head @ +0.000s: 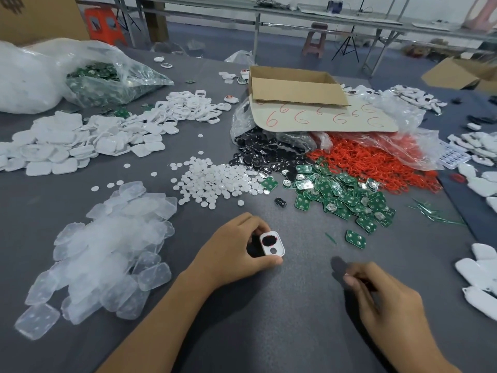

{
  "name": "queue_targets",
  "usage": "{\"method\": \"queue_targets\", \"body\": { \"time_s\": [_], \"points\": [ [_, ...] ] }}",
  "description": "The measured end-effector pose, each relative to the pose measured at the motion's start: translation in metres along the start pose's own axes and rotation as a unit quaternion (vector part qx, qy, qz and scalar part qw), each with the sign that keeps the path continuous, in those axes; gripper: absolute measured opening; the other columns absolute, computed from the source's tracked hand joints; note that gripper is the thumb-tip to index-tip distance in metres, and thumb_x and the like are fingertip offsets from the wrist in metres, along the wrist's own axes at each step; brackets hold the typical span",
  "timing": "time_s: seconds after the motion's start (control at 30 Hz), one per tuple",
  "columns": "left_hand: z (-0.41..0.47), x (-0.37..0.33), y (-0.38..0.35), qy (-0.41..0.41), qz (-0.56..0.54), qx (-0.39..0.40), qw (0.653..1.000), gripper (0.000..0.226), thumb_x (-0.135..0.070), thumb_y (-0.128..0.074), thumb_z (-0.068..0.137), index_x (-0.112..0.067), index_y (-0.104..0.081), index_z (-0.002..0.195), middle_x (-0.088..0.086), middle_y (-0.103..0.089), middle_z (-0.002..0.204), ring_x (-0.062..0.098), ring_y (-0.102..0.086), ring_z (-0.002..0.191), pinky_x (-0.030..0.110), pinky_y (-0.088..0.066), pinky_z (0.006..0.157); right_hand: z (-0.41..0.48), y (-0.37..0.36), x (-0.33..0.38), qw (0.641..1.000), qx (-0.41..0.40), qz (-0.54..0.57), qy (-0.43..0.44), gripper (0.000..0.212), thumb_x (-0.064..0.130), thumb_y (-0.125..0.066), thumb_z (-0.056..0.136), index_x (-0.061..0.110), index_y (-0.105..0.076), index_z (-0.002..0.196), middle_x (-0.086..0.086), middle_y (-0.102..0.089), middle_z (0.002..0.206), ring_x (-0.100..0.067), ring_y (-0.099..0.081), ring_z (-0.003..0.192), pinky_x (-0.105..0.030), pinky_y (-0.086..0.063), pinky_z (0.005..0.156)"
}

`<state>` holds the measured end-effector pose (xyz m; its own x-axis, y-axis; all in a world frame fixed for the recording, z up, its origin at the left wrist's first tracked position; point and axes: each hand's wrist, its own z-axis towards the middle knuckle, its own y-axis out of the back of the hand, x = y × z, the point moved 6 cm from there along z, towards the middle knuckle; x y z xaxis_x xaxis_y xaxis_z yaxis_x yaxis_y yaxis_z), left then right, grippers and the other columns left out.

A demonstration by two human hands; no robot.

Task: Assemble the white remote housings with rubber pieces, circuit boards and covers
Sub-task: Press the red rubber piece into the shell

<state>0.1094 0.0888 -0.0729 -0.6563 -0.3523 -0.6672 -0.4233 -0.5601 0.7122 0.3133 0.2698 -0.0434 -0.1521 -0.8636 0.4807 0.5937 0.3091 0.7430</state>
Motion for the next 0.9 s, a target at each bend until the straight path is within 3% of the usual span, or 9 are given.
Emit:
{"method": "queue_targets", "body": {
  "time_s": [0.13,0.3,0.57,0.77,0.9],
  "points": [
    [0.001,0.001,-0.001,-0.004,-0.005,0.000,1.000,0.046,-0.066,-0.078,0.071,-0.040,-0.060,0.105,-0.023,-0.055,0.100,-0.002,-0.055,0.091,0.010,-0.039,0.075,0.008,-0.016,0.010,0.997,0.056,0.049,-0.035,0.020,0.015,-0.066,0.091,0.034,-0.058,0.090,0.014,-0.066,0.074,-0.009,-0.063,0.060,-0.018,-0.048,0.061],
    [0.002,0.000,-0.001,-0.019,-0.022,0.007,1.000,0.053,-0.069,-0.078,0.073,-0.038,-0.066,0.114,-0.024,-0.058,0.108,0.000,-0.059,0.097,0.017,-0.047,0.083,0.052,-0.053,0.043,0.986,0.127,0.103,-0.035,0.023,0.010,-0.077,0.083,0.030,-0.066,0.079,0.018,-0.065,0.082,-0.004,-0.062,0.078,-0.009,-0.042,0.067],
    [0.002,0.000,-0.002,-0.023,-0.036,0.013,0.999,0.057,-0.065,-0.080,0.071,-0.035,-0.069,0.118,-0.021,-0.061,0.108,0.000,-0.058,0.097,0.028,-0.051,0.086,0.087,-0.094,0.059,0.966,0.259,-0.004,-0.001,0.024,0.009,-0.079,0.076,0.031,-0.072,0.069,0.011,-0.055,0.087,-0.003,-0.054,0.083,-0.019,-0.044,0.074],
    [0.003,0.002,-0.003,-0.022,-0.044,0.012,0.999,0.060,-0.064,-0.082,0.069,-0.033,-0.070,0.119,-0.018,-0.064,0.108,0.001,-0.059,0.098,0.030,-0.052,0.087,0.102,-0.098,0.054,0.949,0.309,-0.026,-0.062,0.031,0.021,-0.089,0.068,0.033,-0.062,0.058,0.017,-0.062,0.069,0.009,-0.055,0.060,-0.006,-0.042,0.056],
    [0.004,0.004,-0.004,-0.021,-0.046,0.015,0.999,0.059,-0.066,-0.080,0.068,-0.035,-0.069,0.116,-0.019,-0.064,0.108,-0.001,-0.059,0.097,0.028,-0.052,0.085,0.107,-0.106,0.054,0.928,0.358,-0.046,-0.086,0.024,0.024,-0.085,0.071,0.030,-0.063,0.063,0.015,-0.065,0.069,0.006,-0.057,0.064,-0.006,-0.039,0.049]
  ]
}}
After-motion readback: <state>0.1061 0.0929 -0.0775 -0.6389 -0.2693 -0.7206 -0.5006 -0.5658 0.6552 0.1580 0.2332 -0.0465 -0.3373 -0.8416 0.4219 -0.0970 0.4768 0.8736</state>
